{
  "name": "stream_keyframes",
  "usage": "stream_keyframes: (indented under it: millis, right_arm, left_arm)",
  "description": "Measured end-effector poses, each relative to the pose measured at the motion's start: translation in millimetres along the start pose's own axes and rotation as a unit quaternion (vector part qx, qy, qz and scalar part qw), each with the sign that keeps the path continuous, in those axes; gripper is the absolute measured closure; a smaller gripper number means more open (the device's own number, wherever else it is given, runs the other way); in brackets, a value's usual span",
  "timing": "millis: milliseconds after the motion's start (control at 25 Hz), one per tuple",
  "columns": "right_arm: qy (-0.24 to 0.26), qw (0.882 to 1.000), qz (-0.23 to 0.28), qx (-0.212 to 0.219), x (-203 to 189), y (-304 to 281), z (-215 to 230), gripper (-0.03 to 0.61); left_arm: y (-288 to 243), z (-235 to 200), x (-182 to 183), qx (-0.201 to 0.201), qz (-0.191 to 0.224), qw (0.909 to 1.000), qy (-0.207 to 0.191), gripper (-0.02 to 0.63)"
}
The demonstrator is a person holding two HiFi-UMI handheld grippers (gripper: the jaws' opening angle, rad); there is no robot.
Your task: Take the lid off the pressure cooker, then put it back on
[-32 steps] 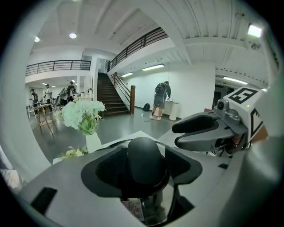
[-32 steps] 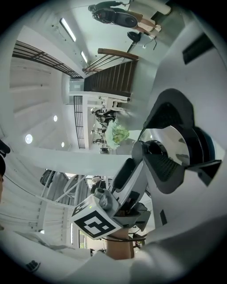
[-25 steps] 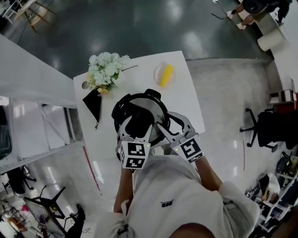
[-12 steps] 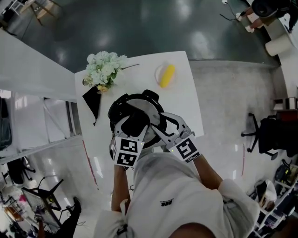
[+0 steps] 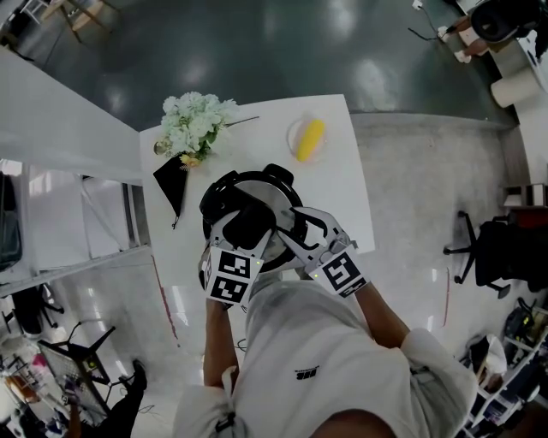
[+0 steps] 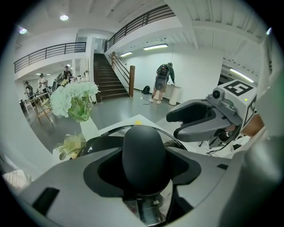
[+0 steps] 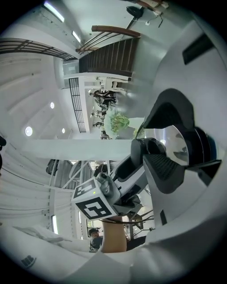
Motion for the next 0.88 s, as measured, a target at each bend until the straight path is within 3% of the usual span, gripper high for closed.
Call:
stream_keyframes:
  millis: [360, 880]
  right_arm:
    - [-0.003, 1.000, -0.003, 0.001, 0.2, -1.5, -6.1, 0.397]
    - [-0.014, 1.000, -0.007, -0.027, 0.0, -0.8, -7.0, 0.397]
  left_arm:
    - [-0.3, -2.9, -1.1, -0.038, 0.004, 0.9984, -0.041, 0.324]
    - [-1.5, -10.4, 1.6, -0.111, -0.004, 0.9866, -0.120, 0.325]
Point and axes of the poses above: the fingertips, and each gripper's own axes: y backward along the fingers, z to its right, x out of its top, the point moved 7 cm from there along y, backward along the fingers, and after that the axes turned 2 degrees about -z, right-handed, at the moved point
